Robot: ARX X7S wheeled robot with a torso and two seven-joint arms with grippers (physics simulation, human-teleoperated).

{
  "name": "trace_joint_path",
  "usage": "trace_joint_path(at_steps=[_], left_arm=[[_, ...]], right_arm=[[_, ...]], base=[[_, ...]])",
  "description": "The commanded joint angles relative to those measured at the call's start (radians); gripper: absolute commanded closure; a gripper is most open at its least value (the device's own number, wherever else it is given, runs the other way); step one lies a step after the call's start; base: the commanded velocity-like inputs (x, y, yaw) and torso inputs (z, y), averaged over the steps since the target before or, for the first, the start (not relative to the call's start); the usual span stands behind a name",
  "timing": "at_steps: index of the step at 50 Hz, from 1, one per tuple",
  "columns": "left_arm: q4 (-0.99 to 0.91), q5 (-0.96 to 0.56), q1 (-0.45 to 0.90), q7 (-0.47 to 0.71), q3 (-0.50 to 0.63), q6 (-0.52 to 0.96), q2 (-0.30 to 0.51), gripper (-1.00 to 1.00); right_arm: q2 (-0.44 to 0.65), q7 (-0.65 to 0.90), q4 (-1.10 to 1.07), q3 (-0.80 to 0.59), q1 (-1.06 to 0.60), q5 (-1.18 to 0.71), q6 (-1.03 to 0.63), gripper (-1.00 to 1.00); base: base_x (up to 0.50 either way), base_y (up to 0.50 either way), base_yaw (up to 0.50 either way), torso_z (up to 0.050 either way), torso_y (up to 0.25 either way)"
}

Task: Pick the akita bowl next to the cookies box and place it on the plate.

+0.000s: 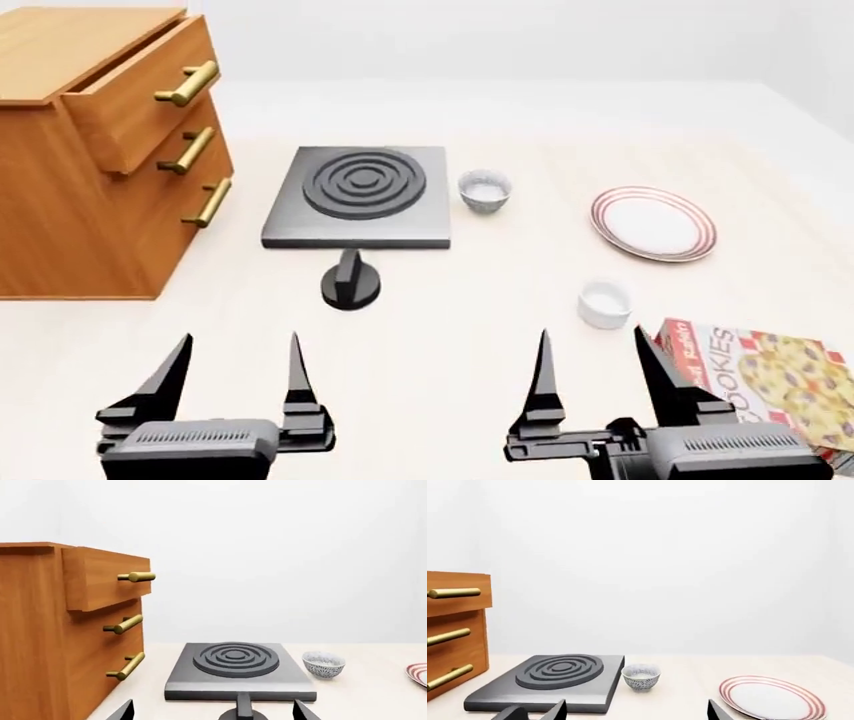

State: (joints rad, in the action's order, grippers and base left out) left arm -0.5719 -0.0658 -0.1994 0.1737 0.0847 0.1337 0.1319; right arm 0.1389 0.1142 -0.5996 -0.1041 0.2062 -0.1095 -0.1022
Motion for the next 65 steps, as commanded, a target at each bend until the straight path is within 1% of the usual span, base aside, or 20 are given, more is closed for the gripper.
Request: trace_joint_path(at_steps=[1,3,6,27,32,41,44,65], left_arm=[[-0.011,-0.003,-0.003,0.017,0.012,0.005,0.013,-1.0],[-0.01,-0.003,-0.002,0.019,0.014,0.005,0.014,-1.0],[-0.01,-0.005,-0.002,0.022,0.015,0.005,0.018,-1.0],[-0.013,-0.018,-0.002,0.041,0.024,0.003,0.039,-1.0],[-0.014,-0.021,-0.001,0.045,0.026,0.003,0.043,-1.0],[-0.014,-0.027,-0.001,0.052,0.031,0.0,0.049,-1.0],[-0.011,-0.027,0.002,0.055,0.032,0.0,0.05,-1.0],[-0.002,-0.034,0.003,0.068,0.045,-0.011,0.061,-1.0]], right_arm=[[0.014,0.009,-0.001,-0.008,0.006,-0.013,0.01,-1.0],[0.019,0.015,-0.03,-0.006,-0.004,-0.02,-0.028,-1.0],[0.021,0.018,-0.032,-0.009,-0.004,-0.02,-0.03,-1.0],[0.035,0.039,-0.028,-0.017,-0.005,-0.033,-0.007,-1.0],[0.038,0.038,-0.017,-0.02,-0.007,-0.043,-0.002,-1.0],[0.046,0.044,-0.017,-0.026,-0.006,-0.044,0.005,-1.0],[0.045,0.042,0.012,-0.032,0.0,-0.038,0.037,-1.0],[0.06,0.058,0.002,-0.042,0.004,-0.049,0.038,-1.0]], base=[[0.5,0.0,0.0,0.0,0.0],[0.5,0.0,0.0,0.0,0.0],[0.5,0.0,0.0,0.0,0.0],[0.5,0.0,0.0,0.0,0.001],[0.0,0.0,0.0,0.0,0.0],[0.0,-0.49,0.0,0.0,0.0],[0.0,-0.5,0.0,0.0,0.0],[0.0,-0.5,0.0,0.0,0.0]])
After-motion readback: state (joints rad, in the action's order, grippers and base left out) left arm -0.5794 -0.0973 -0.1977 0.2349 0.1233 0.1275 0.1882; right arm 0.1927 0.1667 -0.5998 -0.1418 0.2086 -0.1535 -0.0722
